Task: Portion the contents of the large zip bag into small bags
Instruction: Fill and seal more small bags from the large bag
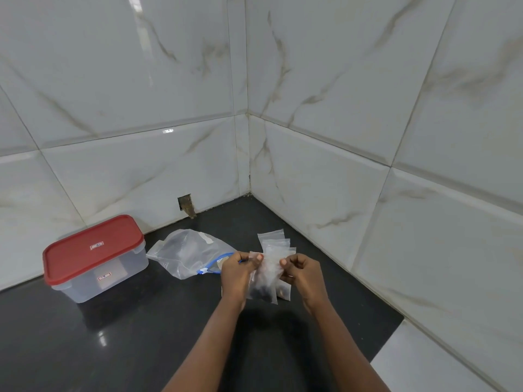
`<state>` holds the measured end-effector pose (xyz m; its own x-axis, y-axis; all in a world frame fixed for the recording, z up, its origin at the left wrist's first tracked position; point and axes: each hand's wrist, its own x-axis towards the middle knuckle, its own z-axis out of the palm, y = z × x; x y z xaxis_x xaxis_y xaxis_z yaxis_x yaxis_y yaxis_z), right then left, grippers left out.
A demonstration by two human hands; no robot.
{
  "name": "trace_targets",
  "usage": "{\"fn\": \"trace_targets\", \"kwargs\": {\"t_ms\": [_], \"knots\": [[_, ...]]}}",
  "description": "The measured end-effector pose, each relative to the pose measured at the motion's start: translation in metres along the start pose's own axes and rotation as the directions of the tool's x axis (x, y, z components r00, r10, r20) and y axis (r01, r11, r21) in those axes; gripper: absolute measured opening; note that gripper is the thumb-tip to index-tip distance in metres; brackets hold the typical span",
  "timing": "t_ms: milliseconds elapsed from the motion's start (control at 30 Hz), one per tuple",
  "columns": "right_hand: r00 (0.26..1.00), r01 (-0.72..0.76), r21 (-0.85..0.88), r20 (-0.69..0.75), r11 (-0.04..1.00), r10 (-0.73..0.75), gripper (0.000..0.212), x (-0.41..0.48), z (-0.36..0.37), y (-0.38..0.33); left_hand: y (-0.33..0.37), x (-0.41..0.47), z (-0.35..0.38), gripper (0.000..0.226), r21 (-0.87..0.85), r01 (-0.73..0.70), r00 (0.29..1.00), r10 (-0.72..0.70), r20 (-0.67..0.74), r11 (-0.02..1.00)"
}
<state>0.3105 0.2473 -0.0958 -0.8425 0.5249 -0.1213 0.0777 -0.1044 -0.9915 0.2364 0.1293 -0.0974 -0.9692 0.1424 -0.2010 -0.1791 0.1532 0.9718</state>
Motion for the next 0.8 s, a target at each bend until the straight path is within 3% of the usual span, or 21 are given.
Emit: {"fn": "trace_targets", "kwargs": {"t_ms": [233, 300, 500, 633, 800], "knots": [[0.998, 0.012, -0.291, -0.059, 0.957, -0.030, 0.028, 0.007, -0.008, 0.013, -0.006, -0.001, 0.006, 0.006, -0.060, 0.011, 0.993, -0.004, 0.114, 0.998], [0.996, -0.015, -0.292, -0.093, 0.956, -0.013, 0.030, 0.008, -0.012, 0.015, -0.007, 0.000, 0.010, 0.008, -0.039, 0.004, 0.995, 0.000, 0.097, 0.999], [0.980, -0.097, -0.309, -0.196, 0.946, 0.036, 0.028, 0.014, -0.015, 0.027, -0.017, 0.005, 0.030, 0.010, 0.284, -0.092, 0.996, 0.083, 0.046, 0.954], [0.971, -0.127, -0.345, -0.235, 0.930, 0.046, 0.018, 0.017, -0.016, 0.030, -0.022, 0.007, 0.035, 0.015, 0.303, -0.095, 0.995, 0.104, -0.012, 0.948], [0.971, -0.137, -0.361, -0.235, 0.922, 0.052, 0.013, 0.023, -0.014, 0.037, -0.021, 0.013, 0.031, 0.025, 0.349, -0.126, 0.991, 0.130, 0.011, 0.929]]}}
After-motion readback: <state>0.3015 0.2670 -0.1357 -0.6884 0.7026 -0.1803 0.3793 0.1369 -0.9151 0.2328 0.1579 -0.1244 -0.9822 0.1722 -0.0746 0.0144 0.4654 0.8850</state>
